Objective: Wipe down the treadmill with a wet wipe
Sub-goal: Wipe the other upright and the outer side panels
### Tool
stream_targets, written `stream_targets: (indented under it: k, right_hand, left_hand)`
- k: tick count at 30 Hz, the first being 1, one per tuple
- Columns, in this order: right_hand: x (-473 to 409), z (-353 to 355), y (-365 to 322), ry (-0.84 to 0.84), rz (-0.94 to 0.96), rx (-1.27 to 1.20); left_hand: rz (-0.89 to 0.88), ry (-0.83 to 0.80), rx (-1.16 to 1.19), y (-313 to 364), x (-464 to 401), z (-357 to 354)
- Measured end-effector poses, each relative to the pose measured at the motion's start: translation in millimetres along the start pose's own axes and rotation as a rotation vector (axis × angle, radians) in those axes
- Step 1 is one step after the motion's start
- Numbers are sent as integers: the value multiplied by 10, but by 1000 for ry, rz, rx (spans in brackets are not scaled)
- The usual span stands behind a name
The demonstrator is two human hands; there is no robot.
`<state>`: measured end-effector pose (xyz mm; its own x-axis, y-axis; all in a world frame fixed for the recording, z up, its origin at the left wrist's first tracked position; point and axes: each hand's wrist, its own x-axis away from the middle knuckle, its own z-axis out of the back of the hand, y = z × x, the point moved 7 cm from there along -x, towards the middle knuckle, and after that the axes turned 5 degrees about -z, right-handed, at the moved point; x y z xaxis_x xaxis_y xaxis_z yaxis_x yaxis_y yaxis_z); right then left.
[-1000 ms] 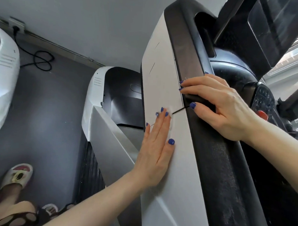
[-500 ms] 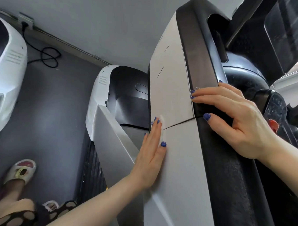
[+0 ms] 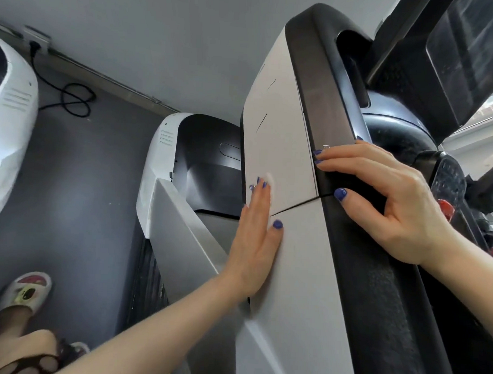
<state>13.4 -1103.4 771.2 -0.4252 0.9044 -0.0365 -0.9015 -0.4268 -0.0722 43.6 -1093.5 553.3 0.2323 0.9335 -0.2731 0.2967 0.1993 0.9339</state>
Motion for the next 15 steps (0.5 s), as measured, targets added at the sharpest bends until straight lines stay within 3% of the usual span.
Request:
stream_targets:
  k: [5,15]
  right_hand:
    - [4,-6,7,-4,-23,-8]
    - [-44,-22,41,-39,-39,-2]
  left_hand:
    - [-45,-47,23,76,174,-37]
    - [31,-34,-81,62,-845,171]
